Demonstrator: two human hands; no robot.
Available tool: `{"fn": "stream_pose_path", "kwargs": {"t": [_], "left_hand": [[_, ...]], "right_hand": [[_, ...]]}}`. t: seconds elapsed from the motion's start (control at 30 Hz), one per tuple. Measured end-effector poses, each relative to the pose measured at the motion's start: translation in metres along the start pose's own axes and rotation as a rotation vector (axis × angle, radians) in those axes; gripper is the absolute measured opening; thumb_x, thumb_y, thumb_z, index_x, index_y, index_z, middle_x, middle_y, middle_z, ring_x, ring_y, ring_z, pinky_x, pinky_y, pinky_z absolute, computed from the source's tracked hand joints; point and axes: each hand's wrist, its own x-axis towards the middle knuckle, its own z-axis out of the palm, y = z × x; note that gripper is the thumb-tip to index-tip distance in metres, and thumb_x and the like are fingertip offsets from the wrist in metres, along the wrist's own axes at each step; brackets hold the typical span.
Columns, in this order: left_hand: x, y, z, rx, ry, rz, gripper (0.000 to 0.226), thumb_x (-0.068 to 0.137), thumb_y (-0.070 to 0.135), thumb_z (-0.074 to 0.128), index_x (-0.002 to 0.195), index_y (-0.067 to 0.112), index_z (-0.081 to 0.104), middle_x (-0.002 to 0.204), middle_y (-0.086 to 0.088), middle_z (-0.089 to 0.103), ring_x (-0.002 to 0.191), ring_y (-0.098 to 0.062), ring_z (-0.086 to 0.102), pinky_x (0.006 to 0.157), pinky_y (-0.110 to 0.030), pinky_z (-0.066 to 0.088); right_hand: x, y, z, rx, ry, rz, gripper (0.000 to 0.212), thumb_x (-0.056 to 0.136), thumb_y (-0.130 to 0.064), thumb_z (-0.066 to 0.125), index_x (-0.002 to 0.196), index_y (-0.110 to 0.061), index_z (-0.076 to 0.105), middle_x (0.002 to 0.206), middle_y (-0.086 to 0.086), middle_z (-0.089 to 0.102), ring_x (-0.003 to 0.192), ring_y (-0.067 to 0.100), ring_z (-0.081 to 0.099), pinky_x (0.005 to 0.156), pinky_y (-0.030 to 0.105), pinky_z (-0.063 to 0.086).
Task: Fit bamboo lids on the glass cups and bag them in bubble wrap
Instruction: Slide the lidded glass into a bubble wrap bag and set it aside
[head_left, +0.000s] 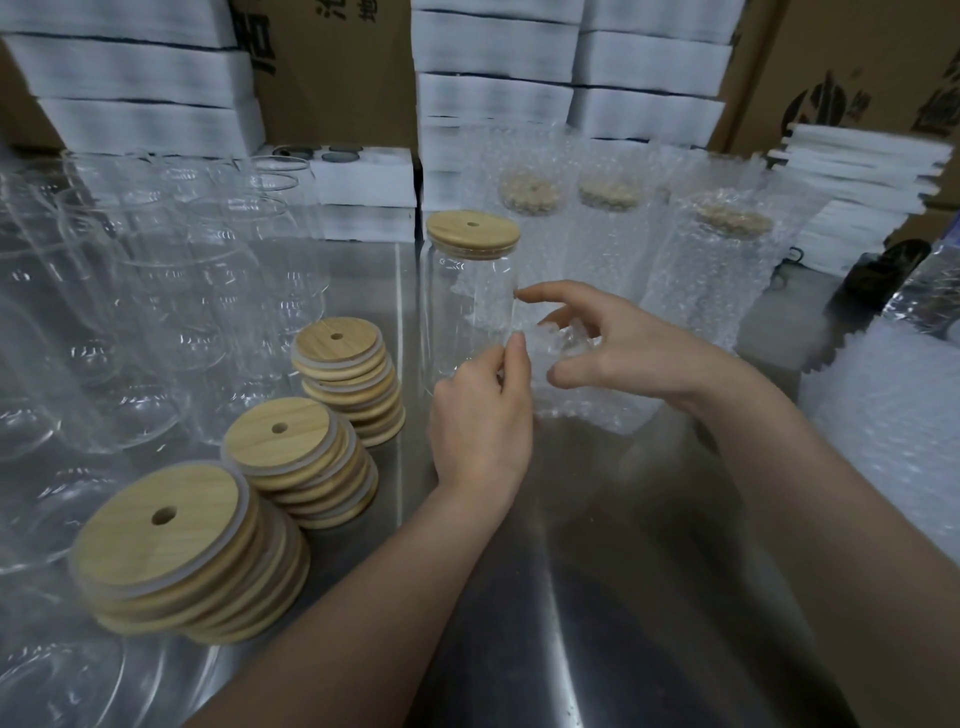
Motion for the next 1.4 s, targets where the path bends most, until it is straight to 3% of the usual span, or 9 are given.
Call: {"fn": "stream_pose_path", "kwargs": {"t": [0.17, 0.33, 0.47, 0.57, 0.73, 0.83, 1.07, 1.2, 1.4], "left_hand": [[0.0, 0.0, 0.001, -0.005, 0.033, 0.012, 0.052, 0.101, 0.047, 0.038, 0.08, 0.011, 0.069, 0.079, -0.003, 0.071, 0.07, -0.024, 0.067, 0.071, -0.047, 0.049], [0.0, -0.003, 0.002, -0.026, 0.003, 0.045, 0.046, 0.096, 0.049, 0.05, 0.059, 0.021, 0.053, 0.056, 0.003, 0.057, 0.064, -0.016, 0.065, 0.065, -0.041, 0.048], [0.001, -0.004, 0.006, 0.069, -0.088, 0.064, 0.024, 0.086, 0.048, 0.066, 0.094, 0.025, 0.071, 0.064, 0.004, 0.062, 0.076, -0.023, 0.066, 0.072, -0.039, 0.052], [0.001, -0.005, 0.007, 0.166, -0.1, 0.063, 0.011, 0.086, 0.035, 0.065, 0.094, 0.029, 0.069, 0.074, 0.003, 0.069, 0.082, -0.022, 0.066, 0.072, -0.036, 0.053], [0.002, -0.007, 0.007, 0.204, -0.107, 0.035, 0.009, 0.083, 0.028, 0.061, 0.092, 0.029, 0.063, 0.071, 0.0, 0.067, 0.077, -0.023, 0.064, 0.071, -0.038, 0.053], [0.001, -0.006, 0.006, 0.155, -0.113, 0.024, 0.005, 0.083, 0.032, 0.059, 0.087, 0.029, 0.061, 0.068, 0.0, 0.066, 0.071, -0.023, 0.064, 0.066, -0.034, 0.051], [0.0, 0.0, 0.003, 0.084, -0.121, 0.004, 0.031, 0.08, 0.04, 0.055, 0.057, 0.023, 0.043, 0.059, -0.003, 0.057, 0.072, -0.036, 0.061, 0.057, -0.033, 0.037], [0.001, -0.001, 0.003, 0.118, -0.155, 0.004, 0.018, 0.08, 0.027, 0.054, 0.067, 0.015, 0.053, 0.079, -0.019, 0.068, 0.082, -0.044, 0.063, 0.065, -0.04, 0.049], [-0.002, 0.0, 0.001, 0.066, -0.147, 0.031, 0.025, 0.077, 0.031, 0.051, 0.081, 0.01, 0.064, 0.083, -0.021, 0.069, 0.081, -0.043, 0.065, 0.071, -0.047, 0.056]], "right_hand": [[0.002, 0.014, 0.014, -0.046, 0.359, -0.008, 0.047, 0.079, 0.004, 0.06, 0.11, -0.031, 0.068, 0.092, -0.007, 0.065, 0.068, 0.009, 0.054, 0.069, 0.016, 0.046], [0.002, 0.02, 0.015, -0.006, 0.628, -0.012, 0.028, 0.088, 0.0, 0.056, 0.096, -0.019, 0.075, 0.086, -0.004, 0.07, 0.078, 0.02, 0.065, 0.083, 0.035, 0.053], [-0.001, 0.018, 0.012, -0.006, 0.812, -0.018, 0.023, 0.091, -0.005, 0.058, 0.099, -0.016, 0.076, 0.084, -0.012, 0.065, 0.078, 0.013, 0.063, 0.084, 0.039, 0.055], [-0.001, 0.015, 0.009, 0.037, 0.89, 0.005, 0.022, 0.092, -0.008, 0.058, 0.101, -0.017, 0.076, 0.085, -0.01, 0.066, 0.08, 0.017, 0.066, 0.086, 0.043, 0.054], [-0.002, 0.002, 0.008, 0.05, 0.838, -0.022, 0.03, 0.089, -0.007, 0.055, 0.108, -0.021, 0.073, 0.101, -0.007, 0.069, 0.076, 0.002, 0.059, 0.077, 0.017, 0.049], [-0.004, -0.017, 0.012, 0.021, 0.719, -0.168, 0.042, 0.086, -0.013, 0.053, 0.125, -0.023, 0.063, 0.115, -0.015, 0.058, 0.096, -0.003, 0.051, 0.083, 0.001, 0.036], [0.016, -0.053, 0.036, -0.096, 0.451, -0.166, 0.091, 0.075, -0.066, 0.068, 0.149, -0.037, 0.023, 0.143, -0.001, 0.048, 0.125, 0.021, 0.051, 0.101, 0.041, 0.044], [0.029, -0.053, 0.049, -0.138, 0.45, -0.153, 0.094, 0.073, -0.054, 0.078, 0.148, -0.033, 0.025, 0.133, 0.005, 0.052, 0.118, 0.025, 0.053, 0.084, 0.035, 0.042], [0.023, -0.05, 0.056, 0.034, 0.601, -0.227, 0.073, 0.075, -0.031, 0.081, 0.138, -0.027, 0.043, 0.127, -0.003, 0.049, 0.102, 0.009, 0.048, 0.086, 0.023, 0.044]]}}
